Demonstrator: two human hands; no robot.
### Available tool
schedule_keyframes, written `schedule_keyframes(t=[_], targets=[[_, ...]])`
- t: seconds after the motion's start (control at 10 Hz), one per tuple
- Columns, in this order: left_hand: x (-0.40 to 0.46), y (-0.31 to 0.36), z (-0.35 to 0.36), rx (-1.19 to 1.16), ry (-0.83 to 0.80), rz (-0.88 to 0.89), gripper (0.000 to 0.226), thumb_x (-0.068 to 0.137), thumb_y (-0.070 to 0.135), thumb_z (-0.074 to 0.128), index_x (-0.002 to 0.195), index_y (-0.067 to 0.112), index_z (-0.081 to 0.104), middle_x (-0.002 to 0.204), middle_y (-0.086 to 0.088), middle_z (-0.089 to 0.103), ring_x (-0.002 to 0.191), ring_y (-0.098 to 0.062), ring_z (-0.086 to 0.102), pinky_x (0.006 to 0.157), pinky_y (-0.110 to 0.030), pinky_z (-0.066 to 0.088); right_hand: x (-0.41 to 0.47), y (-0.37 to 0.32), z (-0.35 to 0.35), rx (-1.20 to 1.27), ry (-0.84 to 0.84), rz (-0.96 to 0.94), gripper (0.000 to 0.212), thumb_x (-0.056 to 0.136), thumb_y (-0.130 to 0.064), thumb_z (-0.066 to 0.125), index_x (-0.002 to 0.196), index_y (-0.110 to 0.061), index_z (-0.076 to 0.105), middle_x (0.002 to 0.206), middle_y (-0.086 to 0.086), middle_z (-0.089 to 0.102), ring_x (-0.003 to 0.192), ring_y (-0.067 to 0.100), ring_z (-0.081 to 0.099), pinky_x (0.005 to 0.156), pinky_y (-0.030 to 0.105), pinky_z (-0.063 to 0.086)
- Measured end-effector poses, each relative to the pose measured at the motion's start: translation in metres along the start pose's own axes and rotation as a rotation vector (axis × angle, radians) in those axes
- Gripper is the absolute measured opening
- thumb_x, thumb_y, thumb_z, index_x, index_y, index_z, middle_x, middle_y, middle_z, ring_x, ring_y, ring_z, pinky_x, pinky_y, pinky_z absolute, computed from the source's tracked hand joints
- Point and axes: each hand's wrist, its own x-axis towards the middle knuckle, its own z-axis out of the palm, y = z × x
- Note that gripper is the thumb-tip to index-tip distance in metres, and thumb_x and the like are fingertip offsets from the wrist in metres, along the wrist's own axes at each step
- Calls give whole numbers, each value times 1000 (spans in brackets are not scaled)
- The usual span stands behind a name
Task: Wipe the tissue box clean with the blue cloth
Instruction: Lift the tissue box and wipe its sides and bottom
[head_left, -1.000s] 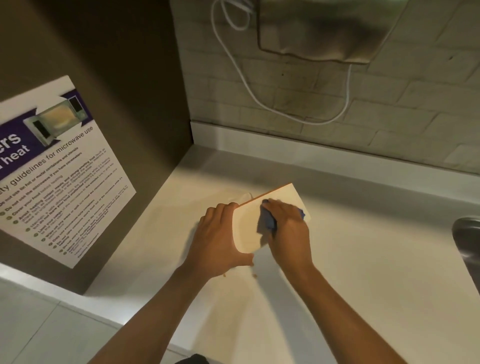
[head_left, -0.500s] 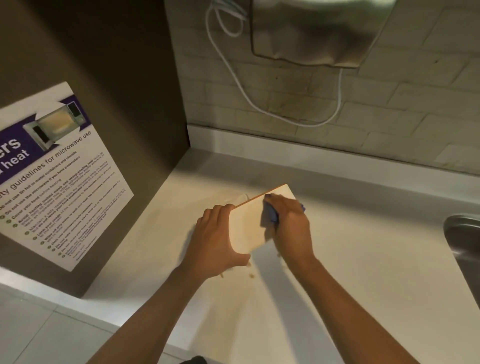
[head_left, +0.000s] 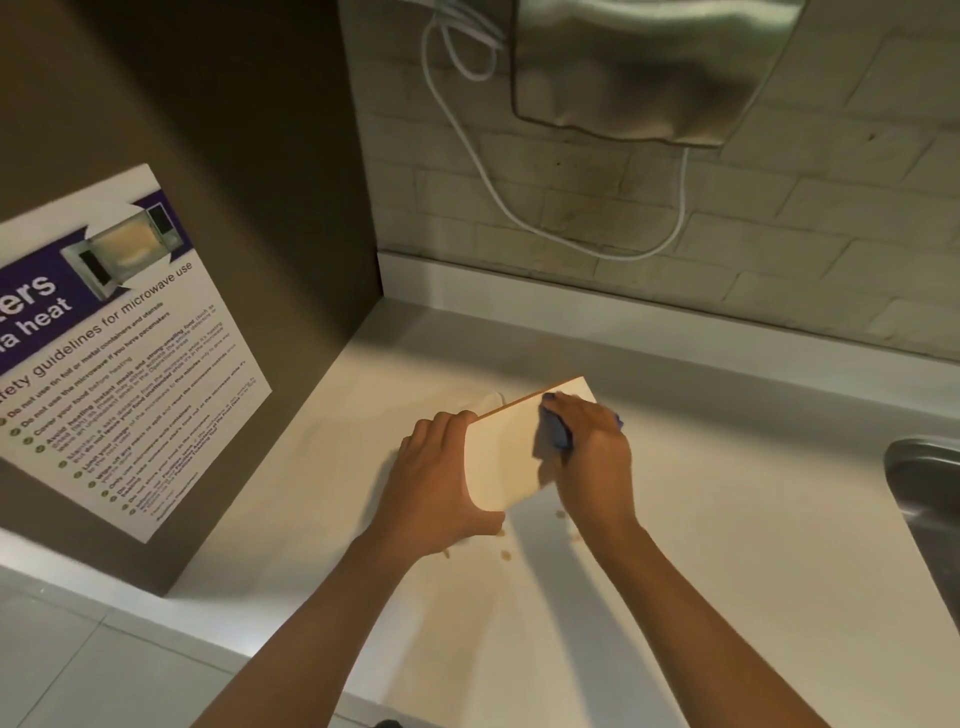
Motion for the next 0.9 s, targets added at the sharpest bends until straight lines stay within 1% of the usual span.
schedule_keyframes(t=[0.1,0.2,0.3,0.4,0.5,0.6,0.7,0.8,0.9], targets=[[0,0,1,-17,8,4,116,51,65,84,144,29,25,133,9,41,118,-14,39,98,-33,45,-39,-12,3,0,-41,-15,51,71,17,63,116,-6,67,122,9,62,116,20,52,104,25,37],[2,-3,4,-47,21,8,114,51,63,84,145,25,31,135,6,46,121,-18,43,100,-36,45,-60,-45,14,36,-145,-89,54,72,15,64,122,-7,63,127,8,59,121,19,48,102,21,33],[4,-4,2,-50,34,-13,108,50,65,80,140,30,32,130,10,47,116,-15,44,96,-38,49,-20,-36,15,28,-164,-122,49,75,12,63,120,-7,64,121,8,61,114,21,51,98,25,37],[4,-4,2,-29,32,-6,107,47,63,83,136,32,31,125,11,45,110,-12,41,92,-34,48,-3,-8,1,-65,-77,-20,40,80,6,64,117,-9,66,116,7,64,109,25,56,92,27,42],[2,-4,3,-23,36,6,113,48,66,84,139,30,28,130,9,44,114,-13,40,94,-32,47,-29,-3,-5,-20,41,-7,26,77,15,65,96,-2,71,96,12,68,92,27,61,78,32,54],[3,-7,7,-51,42,22,111,56,64,86,145,24,31,136,4,47,120,-18,44,100,-36,47,-64,-38,11,35,-95,-112,40,71,20,64,105,-1,70,108,12,66,104,20,56,90,25,47],[3,-8,7,-73,48,50,105,63,58,85,147,21,34,139,0,49,123,-21,46,102,-37,46,-37,-56,21,57,-153,-177,26,72,15,66,93,0,71,95,13,69,91,25,61,85,28,50],[1,-6,3,-34,37,48,110,52,64,83,142,25,32,133,5,47,115,-17,43,95,-33,45,-2,-36,11,28,33,-43,17,70,17,60,76,3,68,77,17,68,69,27,60,72,26,42],[-1,-2,0,-25,39,52,110,49,66,82,139,27,32,129,6,48,110,-15,42,88,-28,43,-22,-20,-3,-61,74,98,31,75,14,65,98,-6,73,99,8,70,87,9,55,82,2,35]])
